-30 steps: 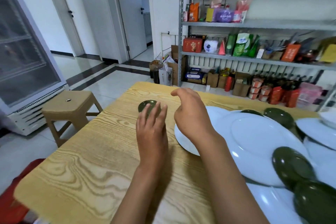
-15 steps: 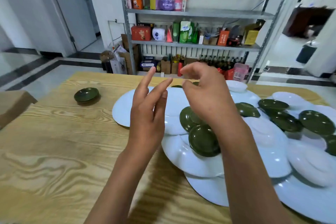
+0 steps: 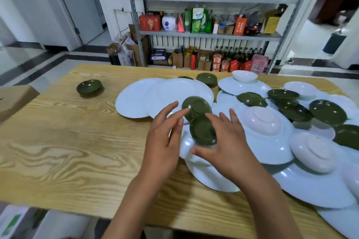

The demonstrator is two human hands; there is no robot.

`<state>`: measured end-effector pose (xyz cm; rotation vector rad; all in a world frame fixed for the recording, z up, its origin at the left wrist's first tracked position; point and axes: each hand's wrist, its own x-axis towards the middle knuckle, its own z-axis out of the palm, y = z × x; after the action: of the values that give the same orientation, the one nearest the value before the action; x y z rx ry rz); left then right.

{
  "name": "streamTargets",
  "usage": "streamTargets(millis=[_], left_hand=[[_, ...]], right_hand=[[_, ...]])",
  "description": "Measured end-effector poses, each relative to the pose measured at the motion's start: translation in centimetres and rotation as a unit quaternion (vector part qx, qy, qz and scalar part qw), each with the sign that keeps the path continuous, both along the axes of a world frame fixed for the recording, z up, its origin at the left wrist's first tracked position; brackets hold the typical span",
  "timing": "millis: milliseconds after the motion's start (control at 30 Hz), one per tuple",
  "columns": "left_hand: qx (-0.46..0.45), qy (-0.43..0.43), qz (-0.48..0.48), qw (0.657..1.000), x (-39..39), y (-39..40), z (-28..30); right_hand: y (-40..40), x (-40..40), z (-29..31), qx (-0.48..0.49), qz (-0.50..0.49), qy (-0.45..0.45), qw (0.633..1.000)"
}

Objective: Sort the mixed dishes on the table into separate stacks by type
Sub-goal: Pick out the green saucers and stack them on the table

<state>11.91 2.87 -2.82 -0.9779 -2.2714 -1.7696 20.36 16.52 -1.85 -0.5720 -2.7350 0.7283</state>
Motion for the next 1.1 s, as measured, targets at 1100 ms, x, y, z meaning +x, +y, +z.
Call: streamTargets(millis=[1100], left_hand=[[0.021, -0.208, 0.148, 0.967, -4.2, -8.7, 2.2]], right_hand=[[-9.3, -6.4, 2.8, -0.073, 0.128, 0.127, 0.981]])
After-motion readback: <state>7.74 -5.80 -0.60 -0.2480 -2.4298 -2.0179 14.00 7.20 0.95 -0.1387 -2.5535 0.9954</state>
